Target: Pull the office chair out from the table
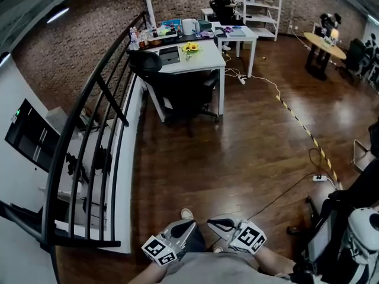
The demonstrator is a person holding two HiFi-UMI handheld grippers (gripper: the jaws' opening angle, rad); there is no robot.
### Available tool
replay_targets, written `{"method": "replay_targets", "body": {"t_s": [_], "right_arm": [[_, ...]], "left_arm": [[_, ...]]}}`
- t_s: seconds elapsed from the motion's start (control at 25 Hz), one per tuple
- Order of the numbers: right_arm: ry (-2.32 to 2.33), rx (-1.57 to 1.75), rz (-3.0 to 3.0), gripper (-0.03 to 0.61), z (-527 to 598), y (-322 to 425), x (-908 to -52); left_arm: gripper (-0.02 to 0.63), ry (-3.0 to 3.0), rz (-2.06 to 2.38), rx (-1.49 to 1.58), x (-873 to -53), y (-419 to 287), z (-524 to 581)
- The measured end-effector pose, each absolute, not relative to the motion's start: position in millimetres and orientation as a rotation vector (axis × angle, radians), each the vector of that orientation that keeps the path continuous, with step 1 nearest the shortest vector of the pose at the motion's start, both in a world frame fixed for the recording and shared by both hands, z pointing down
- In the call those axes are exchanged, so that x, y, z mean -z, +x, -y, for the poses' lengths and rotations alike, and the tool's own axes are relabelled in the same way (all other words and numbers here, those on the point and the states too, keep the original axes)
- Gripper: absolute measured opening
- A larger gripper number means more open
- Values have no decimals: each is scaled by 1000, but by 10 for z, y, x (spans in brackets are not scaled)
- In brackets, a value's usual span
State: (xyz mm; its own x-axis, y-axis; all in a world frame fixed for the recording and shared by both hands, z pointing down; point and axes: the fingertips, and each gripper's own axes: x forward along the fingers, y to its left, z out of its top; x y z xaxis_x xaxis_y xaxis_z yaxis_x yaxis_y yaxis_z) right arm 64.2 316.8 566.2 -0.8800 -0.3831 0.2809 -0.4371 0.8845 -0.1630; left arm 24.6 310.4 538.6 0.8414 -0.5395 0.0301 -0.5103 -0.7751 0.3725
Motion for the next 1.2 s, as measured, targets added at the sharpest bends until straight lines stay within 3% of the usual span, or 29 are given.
{"method": "replay_targets", "body": {"t_s": [0.76,1.2], "right_arm": [[825,-295,2779,6,-406,-133,-5491],[866,-305,2775,6,437,-207,-5575]], "left_arm": [[0,2704,646,121,-5189,-591,-392],[0,2685,649,125,-5275,-719,464]]}}
